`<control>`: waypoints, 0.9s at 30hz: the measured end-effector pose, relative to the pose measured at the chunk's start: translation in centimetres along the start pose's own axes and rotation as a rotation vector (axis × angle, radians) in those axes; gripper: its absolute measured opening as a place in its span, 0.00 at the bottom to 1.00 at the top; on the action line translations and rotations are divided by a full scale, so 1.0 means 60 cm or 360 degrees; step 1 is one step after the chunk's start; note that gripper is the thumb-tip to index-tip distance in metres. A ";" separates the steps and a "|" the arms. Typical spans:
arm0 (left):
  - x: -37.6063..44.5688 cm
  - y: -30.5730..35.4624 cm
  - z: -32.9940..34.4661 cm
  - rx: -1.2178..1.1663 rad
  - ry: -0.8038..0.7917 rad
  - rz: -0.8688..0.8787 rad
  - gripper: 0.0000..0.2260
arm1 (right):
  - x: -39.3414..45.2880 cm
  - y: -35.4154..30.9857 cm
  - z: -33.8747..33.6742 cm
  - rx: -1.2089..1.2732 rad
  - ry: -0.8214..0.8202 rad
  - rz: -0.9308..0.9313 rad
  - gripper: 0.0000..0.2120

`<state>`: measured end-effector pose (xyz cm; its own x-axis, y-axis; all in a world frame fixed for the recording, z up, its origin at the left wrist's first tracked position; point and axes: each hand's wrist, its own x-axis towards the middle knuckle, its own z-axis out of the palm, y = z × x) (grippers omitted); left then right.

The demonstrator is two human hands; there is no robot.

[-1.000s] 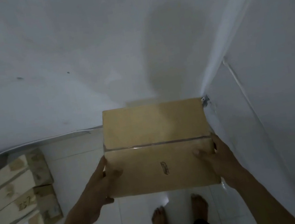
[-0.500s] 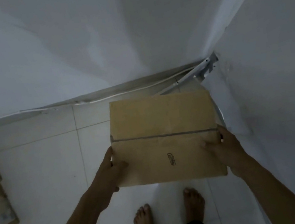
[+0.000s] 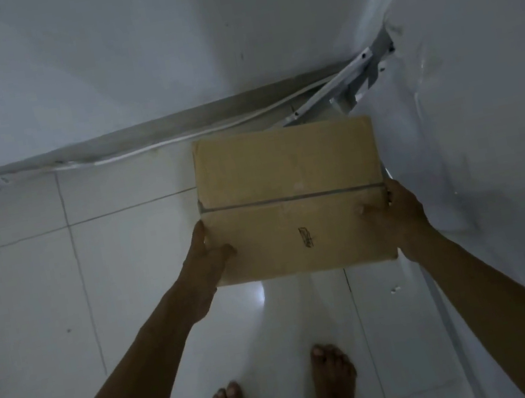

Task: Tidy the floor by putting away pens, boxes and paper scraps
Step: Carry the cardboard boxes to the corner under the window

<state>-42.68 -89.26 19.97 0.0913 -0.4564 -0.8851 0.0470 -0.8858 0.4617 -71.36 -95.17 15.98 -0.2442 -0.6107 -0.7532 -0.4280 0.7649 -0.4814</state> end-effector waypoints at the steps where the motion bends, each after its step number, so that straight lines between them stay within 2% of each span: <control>1: 0.010 0.000 0.007 -0.0017 -0.0010 0.0007 0.24 | 0.014 0.008 -0.002 -0.0018 -0.0007 -0.0033 0.39; 5: 0.039 -0.001 0.027 -0.0092 -0.0028 0.0004 0.24 | 0.038 0.009 -0.010 0.0023 0.0047 -0.0058 0.24; 8: 0.049 -0.010 0.038 -0.0090 -0.0042 0.0018 0.25 | 0.050 0.009 -0.011 -0.0057 0.0199 -0.0162 0.20; 12: 0.057 -0.024 0.047 -0.0109 -0.0079 -0.0017 0.32 | 0.068 0.011 -0.014 -0.0110 0.0206 -0.0248 0.22; 17: 0.058 -0.027 0.047 -0.0113 -0.0110 -0.0014 0.33 | 0.062 0.006 -0.014 -0.0224 0.0215 -0.0297 0.26; 20: 0.056 -0.025 0.046 -0.0112 -0.0127 -0.0010 0.32 | 0.069 0.001 -0.020 -0.0202 0.0218 -0.0278 0.18; 23: 0.058 -0.019 0.042 -0.0092 -0.0019 -0.0039 0.31 | 0.064 -0.015 -0.021 -0.0266 0.0261 -0.0266 0.18; 27: 0.052 0.002 0.042 -0.0010 0.0261 -0.0010 0.32 | 0.046 -0.032 -0.007 -0.0184 0.0297 -0.0305 0.13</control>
<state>-44.89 -91.00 17.08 0.2520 -0.4305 -0.8667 0.0544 -0.8879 0.4568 -71.54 -98.41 15.01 -0.3008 -0.7772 -0.5527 -0.5754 0.6101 -0.5447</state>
